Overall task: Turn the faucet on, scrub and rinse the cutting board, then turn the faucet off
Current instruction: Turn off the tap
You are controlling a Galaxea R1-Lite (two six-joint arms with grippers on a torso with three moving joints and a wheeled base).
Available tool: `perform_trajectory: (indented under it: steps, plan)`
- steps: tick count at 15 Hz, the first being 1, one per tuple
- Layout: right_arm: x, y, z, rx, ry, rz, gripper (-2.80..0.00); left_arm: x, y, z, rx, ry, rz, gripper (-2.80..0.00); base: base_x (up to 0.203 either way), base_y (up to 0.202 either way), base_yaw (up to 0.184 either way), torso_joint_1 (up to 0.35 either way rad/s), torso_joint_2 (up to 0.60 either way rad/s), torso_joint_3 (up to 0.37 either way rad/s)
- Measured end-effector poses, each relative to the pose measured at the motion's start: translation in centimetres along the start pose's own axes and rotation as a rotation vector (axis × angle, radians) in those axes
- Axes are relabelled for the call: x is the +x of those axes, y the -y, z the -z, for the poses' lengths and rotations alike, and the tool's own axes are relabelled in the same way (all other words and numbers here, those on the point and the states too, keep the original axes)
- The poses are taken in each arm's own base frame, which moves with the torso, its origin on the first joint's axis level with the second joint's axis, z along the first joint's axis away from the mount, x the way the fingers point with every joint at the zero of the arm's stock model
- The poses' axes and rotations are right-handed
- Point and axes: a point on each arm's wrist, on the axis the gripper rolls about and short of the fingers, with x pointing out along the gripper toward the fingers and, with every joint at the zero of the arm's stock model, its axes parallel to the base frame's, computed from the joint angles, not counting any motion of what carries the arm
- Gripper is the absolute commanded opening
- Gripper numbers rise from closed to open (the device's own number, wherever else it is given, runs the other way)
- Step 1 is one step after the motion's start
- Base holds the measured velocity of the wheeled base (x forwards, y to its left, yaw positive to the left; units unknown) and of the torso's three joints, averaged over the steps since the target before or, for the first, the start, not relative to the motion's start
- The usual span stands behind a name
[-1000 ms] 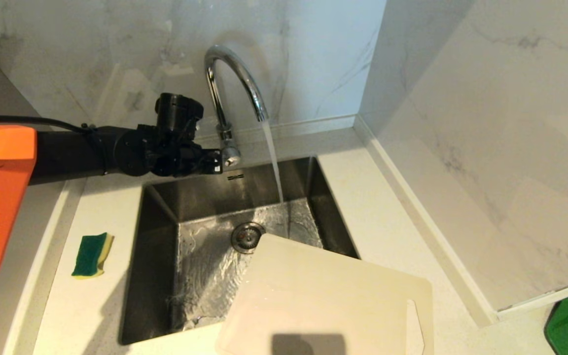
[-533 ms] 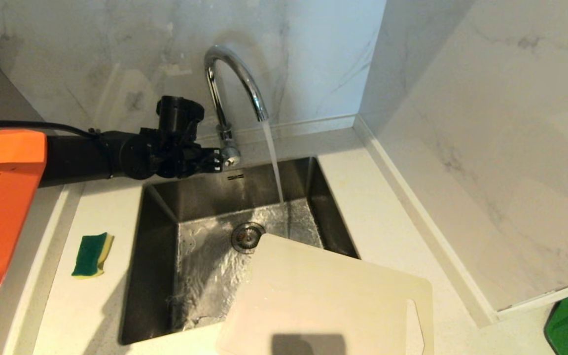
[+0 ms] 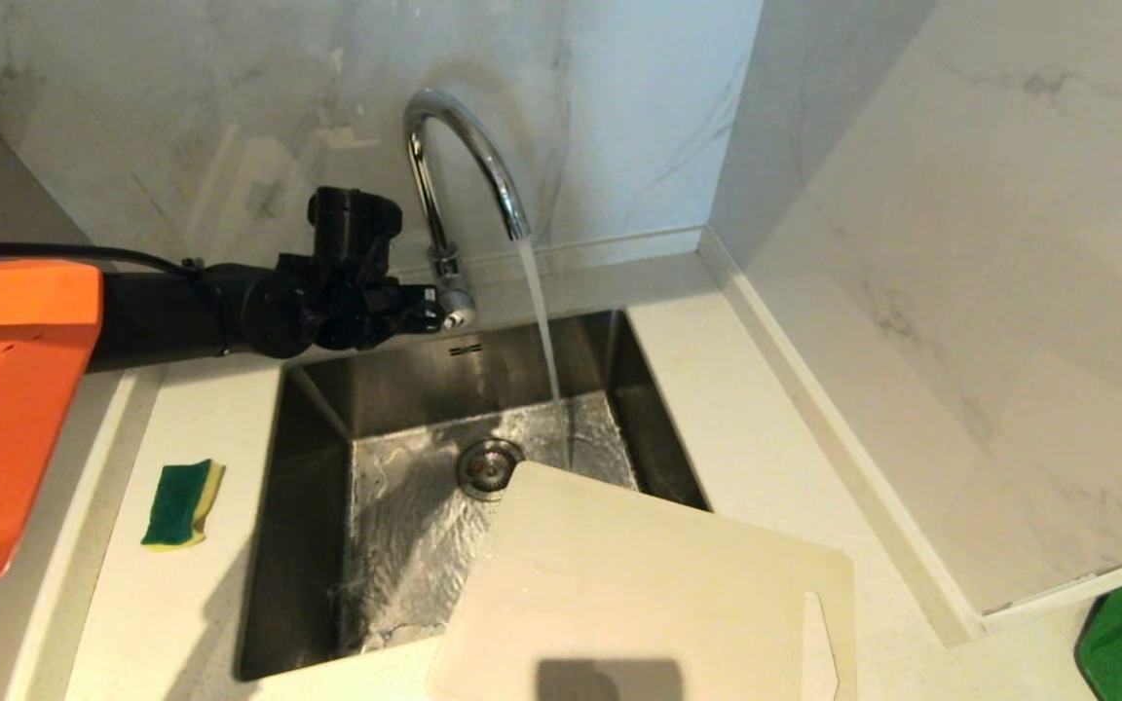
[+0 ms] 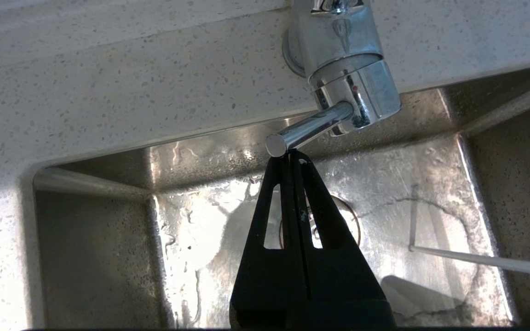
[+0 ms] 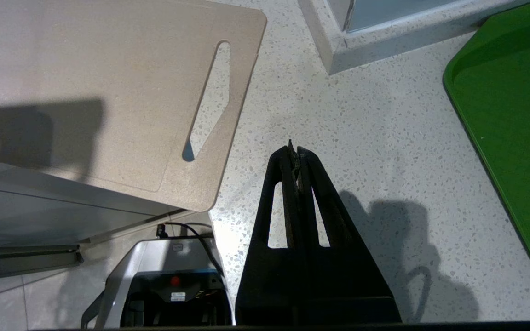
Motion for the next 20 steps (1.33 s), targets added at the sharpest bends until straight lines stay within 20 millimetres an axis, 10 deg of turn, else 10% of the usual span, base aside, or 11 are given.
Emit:
perform_trajectory:
  steps: [20]
  plan:
    - [0.0, 0.0, 0.0, 0.000, 0.000, 0.000, -2.80, -1.1, -0.4, -0.6, -0.032, -0.017, -0.046, -2.80, 0.000, 0.000, 0.000, 0.000, 0.00, 0.000]
